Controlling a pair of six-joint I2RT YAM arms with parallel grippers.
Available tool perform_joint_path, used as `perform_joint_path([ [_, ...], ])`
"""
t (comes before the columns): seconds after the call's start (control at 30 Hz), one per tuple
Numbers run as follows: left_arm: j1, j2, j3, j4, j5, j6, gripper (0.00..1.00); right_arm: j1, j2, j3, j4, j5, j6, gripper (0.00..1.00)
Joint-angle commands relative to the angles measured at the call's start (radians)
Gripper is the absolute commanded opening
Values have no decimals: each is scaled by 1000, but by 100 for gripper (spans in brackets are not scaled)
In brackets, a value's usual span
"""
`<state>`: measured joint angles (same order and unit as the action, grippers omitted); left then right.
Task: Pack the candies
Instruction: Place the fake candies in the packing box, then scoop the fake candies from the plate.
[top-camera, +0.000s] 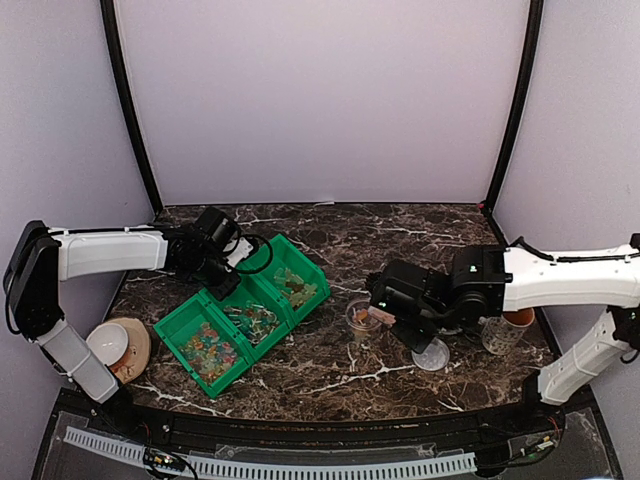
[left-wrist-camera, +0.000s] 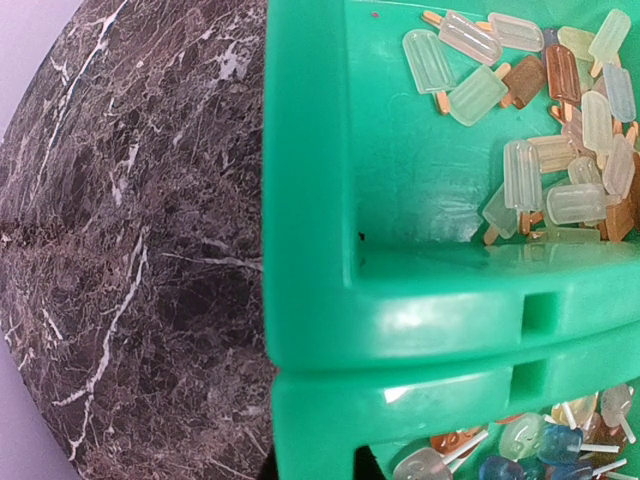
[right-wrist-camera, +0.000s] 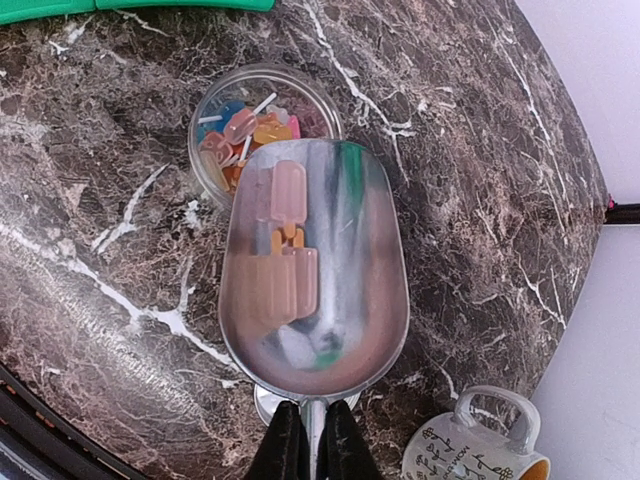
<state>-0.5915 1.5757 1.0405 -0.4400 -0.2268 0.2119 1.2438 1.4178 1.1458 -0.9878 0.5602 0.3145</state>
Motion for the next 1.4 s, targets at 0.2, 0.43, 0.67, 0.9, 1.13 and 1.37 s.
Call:
perform_joint_path([
  [0.2,4,-57,0,84,0,-37,0,13,89,110,-101,-48,14,0],
  [0.43,4,-60,0,81,1,-39,0,16,136,176,-172,-70,35,0],
  [0.67,4,-57,0,81,3,-39,0,17,164,223,-221,-70,57,0],
  [0.9,4,-57,-2,84,37,-47,0,19,140,218,-230,2,102,0],
  [1.13,39,-71,-12,115,216,-100,0,17,55,189,-116,110,141,0],
  [1.37,111,-81,-5,142,473,-210,0,17,-18,152,20,197,160,0],
])
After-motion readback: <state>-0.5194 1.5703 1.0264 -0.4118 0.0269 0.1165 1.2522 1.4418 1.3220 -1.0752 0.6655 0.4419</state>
